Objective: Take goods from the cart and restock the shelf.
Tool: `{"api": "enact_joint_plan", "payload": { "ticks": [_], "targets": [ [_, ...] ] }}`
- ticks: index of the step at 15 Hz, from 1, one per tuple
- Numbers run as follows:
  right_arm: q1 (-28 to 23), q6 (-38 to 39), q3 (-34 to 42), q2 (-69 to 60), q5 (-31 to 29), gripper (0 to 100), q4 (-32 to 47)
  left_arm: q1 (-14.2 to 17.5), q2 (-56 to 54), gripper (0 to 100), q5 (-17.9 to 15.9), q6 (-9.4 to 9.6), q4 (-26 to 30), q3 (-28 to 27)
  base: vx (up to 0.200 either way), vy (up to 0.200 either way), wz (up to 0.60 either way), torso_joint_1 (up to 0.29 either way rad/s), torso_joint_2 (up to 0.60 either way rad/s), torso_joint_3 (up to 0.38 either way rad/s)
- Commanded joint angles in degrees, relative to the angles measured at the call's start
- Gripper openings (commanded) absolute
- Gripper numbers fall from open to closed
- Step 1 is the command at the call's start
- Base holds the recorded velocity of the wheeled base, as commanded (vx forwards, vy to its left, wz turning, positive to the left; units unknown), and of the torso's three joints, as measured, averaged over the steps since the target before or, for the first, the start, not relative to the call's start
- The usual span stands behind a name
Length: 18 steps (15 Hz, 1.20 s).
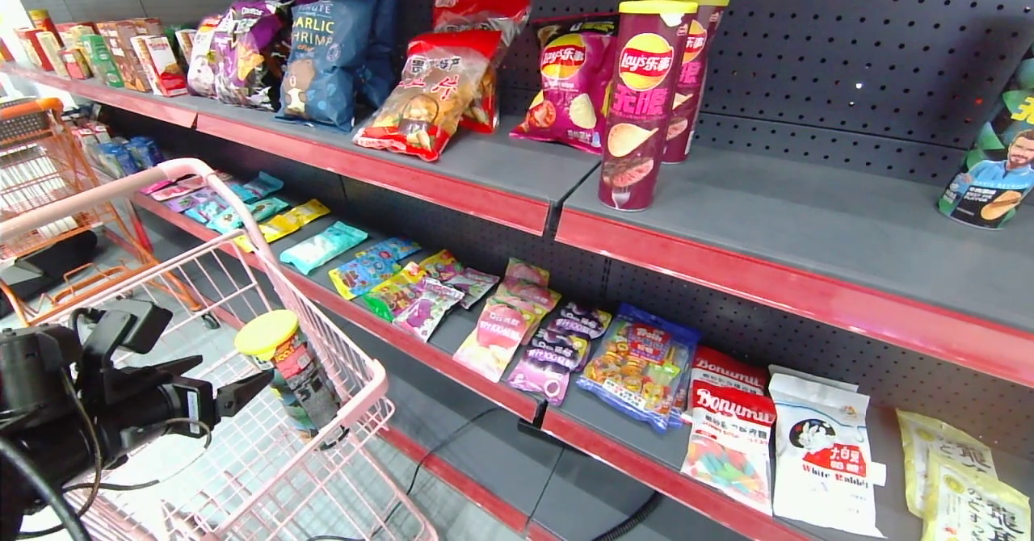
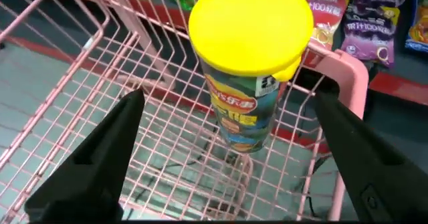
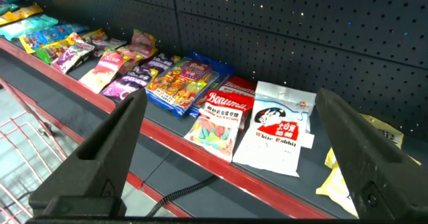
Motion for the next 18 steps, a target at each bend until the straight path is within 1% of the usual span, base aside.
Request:
{"api": "enact_joint_plan", "payload": {
  "ticks": [1,2,3,5,7,9,10,12,14,16,17,18],
  "targets": [
    [0.0,0.0,0.0,0.1,0.0,100,0.0,0.2,7.0,100,-2.4,1.45,-5.2,0.2,0.0,0.0,0.0,0.0,0.0,0.0],
    [0.0,0.0,0.0,0.1,0.0,100,0.0,0.2,8.5,100,-3.9,2.24,-7.4,0.1,0.0,0.0,0.0,0.0,0.0,0.0],
    [0.0,0.0,0.0,0.1,0.0,100,0.0,0.3,11.4,100,-7.0,3.64,-11.1,0.1,0.0,0.0,0.0,0.0,0.0,0.0],
    [0.0,0.0,0.0,0.1,0.0,100,0.0,0.4,15.0,100,-10.7,5.23,-15.1,0.1,0.0,0.0,0.0,0.0,0.0,0.0],
    [0.0,0.0,0.0,0.1,0.0,100,0.0,0.4,16.4,100,-12.2,5.93,-15.7,0.0,0.0,0.0,0.0,0.0,0.0,0.0],
    [0.0,0.0,0.0,0.1,0.0,100,0.0,0.7,17.6,100,-12.7,6.02,-16.0,-0.2,0.0,0.0,0.0,0.0,0.0,0.0],
    [0.0,0.0,0.0,0.1,0.0,100,0.0,1.0,18.4,100,-13.7,6.81,-16.1,-1.0,0.0,0.0,0.0,0.0,0.0,0.0],
    [0.0,0.0,0.0,0.1,0.0,100,0.0,2.1,20.0,100,-17.0,9.62,-16.1,-3.6,0.0,0.0,0.0,0.0,0.0,0.0],
    [0.0,0.0,0.0,0.1,0.0,100,0.0,2.8,20.9,100,-18.5,9.97,-16.1,-5.4,0.0,0.0,0.0,0.0,0.0,0.0],
    [0.0,0.0,0.0,0.1,0.0,100,0.0,2.8,20.9,100,-20.3,9.97,-16.1,-5.5,0.0,0.0,0.0,0.0,0.0,0.0],
    [0.0,0.0,0.0,0.1,0.0,100,0.0,2.6,21.4,100,-22.4,10.06,-16.1,-5.9,0.0,0.0,0.0,0.0,0.0,0.0],
    [0.0,0.0,0.0,0.1,0.0,100,0.0,2.6,22.1,100,-23.1,10.24,-16.2,-6.6,0.0,0.0,0.0,0.0,0.0,0.0]
  ]
}}
